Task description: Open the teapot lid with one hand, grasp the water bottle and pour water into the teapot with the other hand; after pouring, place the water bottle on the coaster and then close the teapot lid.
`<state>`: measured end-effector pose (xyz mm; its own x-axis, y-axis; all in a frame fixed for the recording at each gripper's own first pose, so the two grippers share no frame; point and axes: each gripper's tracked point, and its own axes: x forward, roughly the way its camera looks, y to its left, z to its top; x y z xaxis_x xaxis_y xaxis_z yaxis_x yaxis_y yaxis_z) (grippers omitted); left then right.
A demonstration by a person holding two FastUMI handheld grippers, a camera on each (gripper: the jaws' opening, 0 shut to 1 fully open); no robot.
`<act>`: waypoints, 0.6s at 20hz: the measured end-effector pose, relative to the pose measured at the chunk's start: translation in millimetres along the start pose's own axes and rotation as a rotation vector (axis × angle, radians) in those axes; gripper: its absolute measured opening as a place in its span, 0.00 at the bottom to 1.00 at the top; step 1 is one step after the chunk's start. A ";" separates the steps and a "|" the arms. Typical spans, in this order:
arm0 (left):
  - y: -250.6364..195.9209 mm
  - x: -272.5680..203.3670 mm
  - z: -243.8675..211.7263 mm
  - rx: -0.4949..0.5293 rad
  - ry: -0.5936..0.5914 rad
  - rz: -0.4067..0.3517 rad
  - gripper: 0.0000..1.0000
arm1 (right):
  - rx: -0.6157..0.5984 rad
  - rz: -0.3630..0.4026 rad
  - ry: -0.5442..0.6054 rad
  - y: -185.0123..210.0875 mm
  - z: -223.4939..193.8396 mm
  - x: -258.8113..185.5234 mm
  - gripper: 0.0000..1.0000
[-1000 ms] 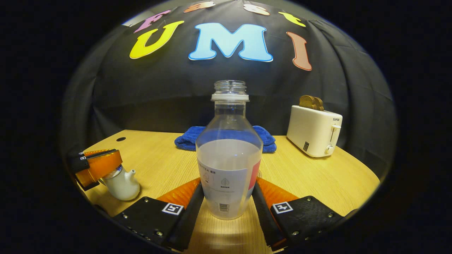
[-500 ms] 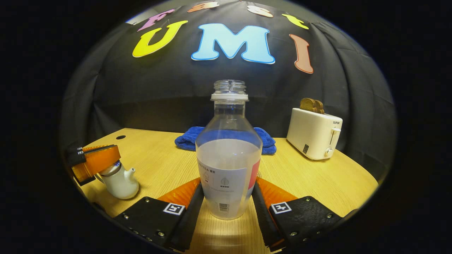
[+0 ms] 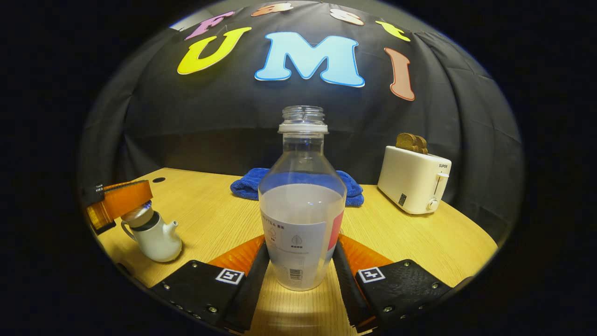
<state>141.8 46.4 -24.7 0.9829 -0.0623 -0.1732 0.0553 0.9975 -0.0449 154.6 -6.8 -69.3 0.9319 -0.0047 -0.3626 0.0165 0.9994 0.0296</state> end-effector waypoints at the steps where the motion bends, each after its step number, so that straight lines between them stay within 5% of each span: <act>1: 0.8 -1.6 4.1 -0.005 -0.009 -0.001 0.15 | -0.001 -0.001 -0.004 -0.6 2.0 0.1 0.74; 8: 18.4 -16.7 32.8 -0.015 -0.084 0.032 0.14 | -0.061 -0.028 -0.061 -1.3 15.0 -9.0 0.74; 12: 38.1 -19.1 37.3 -0.022 -0.094 0.061 0.10 | -0.228 -0.074 -0.079 4.1 19.7 -14.1 0.74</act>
<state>131.8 86.8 13.6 0.9965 0.0033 -0.0834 -0.0083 0.9982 -0.0592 148.7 -3.3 -45.7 0.9567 -0.0721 -0.2821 0.0123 0.9780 -0.2081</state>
